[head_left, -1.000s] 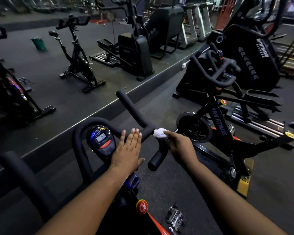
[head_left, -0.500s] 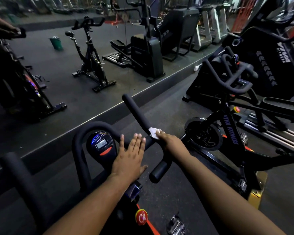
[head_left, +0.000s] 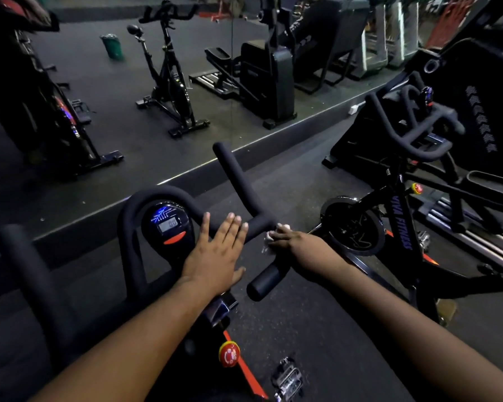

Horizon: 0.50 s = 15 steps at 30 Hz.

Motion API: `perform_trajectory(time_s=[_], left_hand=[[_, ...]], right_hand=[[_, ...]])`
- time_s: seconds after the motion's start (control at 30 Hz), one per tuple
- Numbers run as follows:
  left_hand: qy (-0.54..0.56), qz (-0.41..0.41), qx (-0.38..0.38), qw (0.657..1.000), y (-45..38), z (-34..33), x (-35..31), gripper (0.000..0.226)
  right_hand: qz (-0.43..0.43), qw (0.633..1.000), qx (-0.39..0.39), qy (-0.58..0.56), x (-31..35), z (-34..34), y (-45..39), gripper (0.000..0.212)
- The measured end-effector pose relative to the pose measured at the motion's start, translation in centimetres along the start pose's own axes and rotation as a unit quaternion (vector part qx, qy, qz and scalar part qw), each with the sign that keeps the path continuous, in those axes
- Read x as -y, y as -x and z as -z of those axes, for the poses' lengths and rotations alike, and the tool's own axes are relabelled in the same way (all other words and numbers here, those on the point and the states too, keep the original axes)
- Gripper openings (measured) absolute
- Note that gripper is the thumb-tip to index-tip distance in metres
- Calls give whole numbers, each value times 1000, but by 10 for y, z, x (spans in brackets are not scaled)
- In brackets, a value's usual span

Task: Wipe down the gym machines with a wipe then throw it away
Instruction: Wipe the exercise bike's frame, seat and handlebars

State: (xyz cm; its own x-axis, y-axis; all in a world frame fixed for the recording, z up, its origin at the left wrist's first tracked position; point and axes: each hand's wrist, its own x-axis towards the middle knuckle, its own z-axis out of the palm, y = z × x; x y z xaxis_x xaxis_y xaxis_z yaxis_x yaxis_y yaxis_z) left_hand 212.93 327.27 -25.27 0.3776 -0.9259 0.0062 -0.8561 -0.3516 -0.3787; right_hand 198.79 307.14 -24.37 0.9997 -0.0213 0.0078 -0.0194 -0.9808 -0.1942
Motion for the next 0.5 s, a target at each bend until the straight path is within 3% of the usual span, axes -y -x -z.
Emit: perform_trajectory(time_s=[0.17,0.27,0.37,0.5], left_hand=[[1,3,2,1000,-1,0,-2,95],[-10,-3,3,1000,-1,-1,-2,100],[-12,0,-11,1000,-1,-3,-2,97],[-4,5,-7,1000,0,2,-1,96]], right_hand=[[-63,989,-60,-119,40,-9,42,49],[-29,980,-55,-187,73,-18,54,57],[-12,975,-83,-206,69,-20,61,51],[-133,949,-192,-214,26,-12,39,46]])
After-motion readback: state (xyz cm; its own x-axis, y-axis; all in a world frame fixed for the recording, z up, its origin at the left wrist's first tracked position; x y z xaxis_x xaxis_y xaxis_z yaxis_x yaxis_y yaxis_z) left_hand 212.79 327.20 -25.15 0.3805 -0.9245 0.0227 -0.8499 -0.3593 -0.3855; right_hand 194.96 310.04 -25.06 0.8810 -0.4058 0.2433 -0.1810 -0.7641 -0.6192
